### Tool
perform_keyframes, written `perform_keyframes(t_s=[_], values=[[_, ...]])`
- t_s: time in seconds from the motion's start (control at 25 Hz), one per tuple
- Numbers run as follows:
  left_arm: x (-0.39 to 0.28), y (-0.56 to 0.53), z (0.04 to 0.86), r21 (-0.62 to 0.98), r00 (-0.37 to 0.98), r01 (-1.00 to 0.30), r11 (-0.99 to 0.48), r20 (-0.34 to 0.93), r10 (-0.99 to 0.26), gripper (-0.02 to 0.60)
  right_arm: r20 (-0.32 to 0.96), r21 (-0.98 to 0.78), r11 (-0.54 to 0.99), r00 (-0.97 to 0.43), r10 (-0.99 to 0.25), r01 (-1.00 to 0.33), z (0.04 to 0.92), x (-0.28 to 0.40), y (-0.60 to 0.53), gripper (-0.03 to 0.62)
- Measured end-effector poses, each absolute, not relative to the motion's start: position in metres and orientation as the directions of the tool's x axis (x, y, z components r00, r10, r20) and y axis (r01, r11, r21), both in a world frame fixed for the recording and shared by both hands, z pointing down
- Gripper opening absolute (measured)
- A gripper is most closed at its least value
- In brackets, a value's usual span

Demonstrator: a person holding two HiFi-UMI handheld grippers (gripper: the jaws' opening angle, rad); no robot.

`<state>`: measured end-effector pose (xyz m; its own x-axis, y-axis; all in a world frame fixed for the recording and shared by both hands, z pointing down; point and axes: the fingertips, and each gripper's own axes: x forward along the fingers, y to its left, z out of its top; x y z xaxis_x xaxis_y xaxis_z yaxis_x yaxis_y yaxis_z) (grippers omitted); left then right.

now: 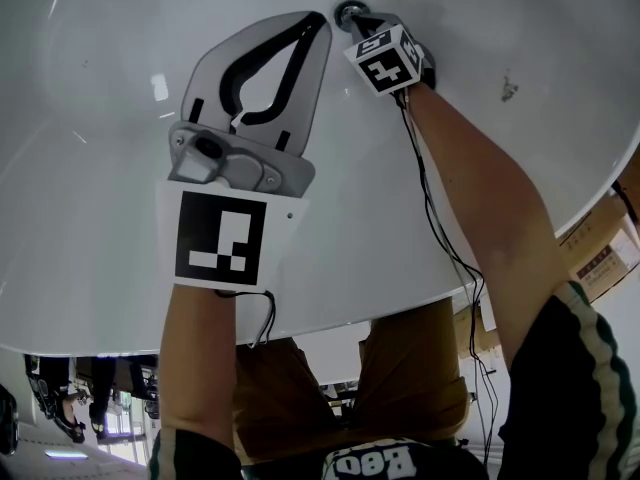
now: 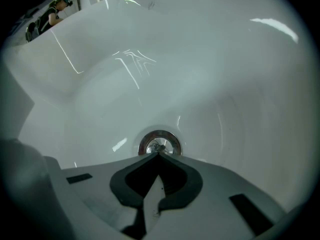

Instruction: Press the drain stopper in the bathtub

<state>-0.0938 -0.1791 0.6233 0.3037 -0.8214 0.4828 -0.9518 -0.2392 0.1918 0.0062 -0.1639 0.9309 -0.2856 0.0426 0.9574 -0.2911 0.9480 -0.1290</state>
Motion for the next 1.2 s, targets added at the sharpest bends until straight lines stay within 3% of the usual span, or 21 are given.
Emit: perform_keyframes(t_s=[0.48, 0.72, 1.2], values=[[-0.087, -0.173, 0.632, 0.206, 0.307, -0.951, -0.232, 0.513, -0.801, 0.006, 0.978, -0.109, 0.946, -0.204, 0.047, -0.304, 0.934, 0.008, -0.165, 0.011], [-0.077, -0.177, 0.631, 0.222, 0.324, -0.945, -0.242, 0.512, -0.795, 0.006, 0.983, -0.1, 0.974, -0.171, 0.065, -0.206, 0.937, 0.001, -0.165, 0.011], [-0.075, -0.174, 0.631, 0.225, 0.315, -0.947, -0.227, 0.524, -0.792, 0.006, 0.979, -0.103, 0.972, -0.194, 0.061, -0.212, 0.935, 0.004, -0.165, 0.011]])
